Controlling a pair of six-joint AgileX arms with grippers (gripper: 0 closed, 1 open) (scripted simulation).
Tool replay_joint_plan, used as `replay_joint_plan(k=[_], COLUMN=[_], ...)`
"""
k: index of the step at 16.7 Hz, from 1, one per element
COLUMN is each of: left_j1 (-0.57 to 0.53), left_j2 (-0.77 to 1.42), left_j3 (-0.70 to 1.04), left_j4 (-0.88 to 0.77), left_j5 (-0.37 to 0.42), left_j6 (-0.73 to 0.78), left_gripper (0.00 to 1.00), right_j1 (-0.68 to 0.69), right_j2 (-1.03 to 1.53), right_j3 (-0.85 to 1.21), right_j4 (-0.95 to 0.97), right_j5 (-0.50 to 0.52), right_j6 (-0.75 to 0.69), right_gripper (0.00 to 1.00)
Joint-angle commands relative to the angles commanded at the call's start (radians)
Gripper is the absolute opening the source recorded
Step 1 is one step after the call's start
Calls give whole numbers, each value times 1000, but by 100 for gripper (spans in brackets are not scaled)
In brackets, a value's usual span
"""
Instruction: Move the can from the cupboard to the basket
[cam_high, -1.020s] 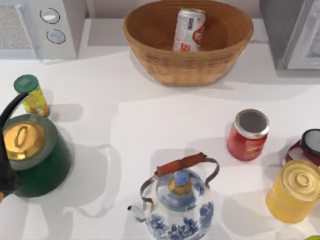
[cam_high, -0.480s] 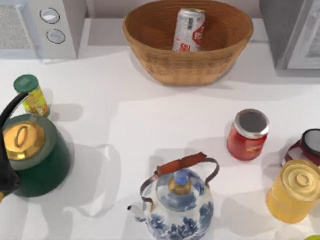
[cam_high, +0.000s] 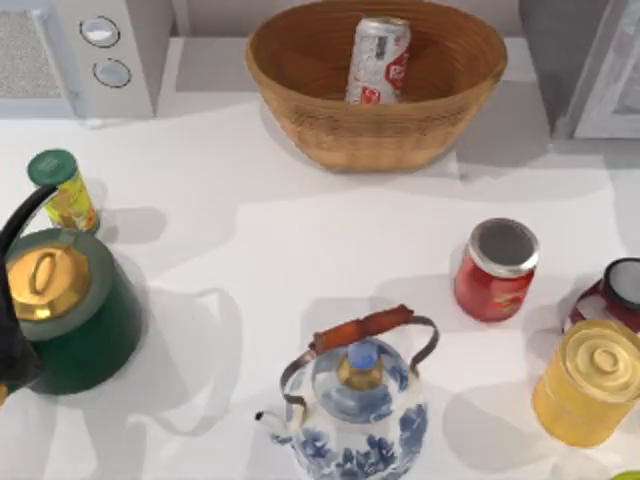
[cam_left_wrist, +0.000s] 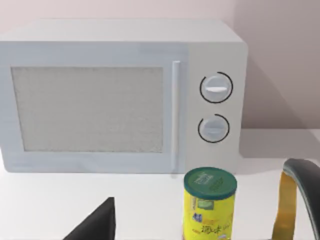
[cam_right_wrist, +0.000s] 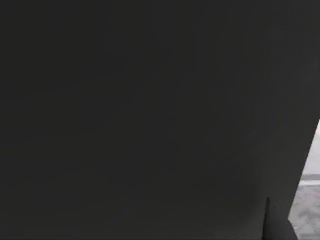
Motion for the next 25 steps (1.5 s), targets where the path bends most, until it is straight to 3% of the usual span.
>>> replay_joint_plan(k=[4, 8, 14, 25], left_j1=[0, 0, 0, 0], left_j2=[0, 0, 0, 0], left_j3=[0, 0, 0, 0], left_j4=[0, 0, 0, 0], left_j5=[0, 0, 0, 0], left_j6=[0, 0, 0, 0], left_gripper=[100, 100, 100, 100], right_j1=[289, 420, 403, 333], right_j2=[-33, -61, -82, 41], right_j3=[-17, -24, -19, 67], right_j4=[0, 8, 2, 46], right_j5=[306, 450, 479, 402], right_j6=[21, 54, 44, 44], right_gripper=[100, 100, 100, 100])
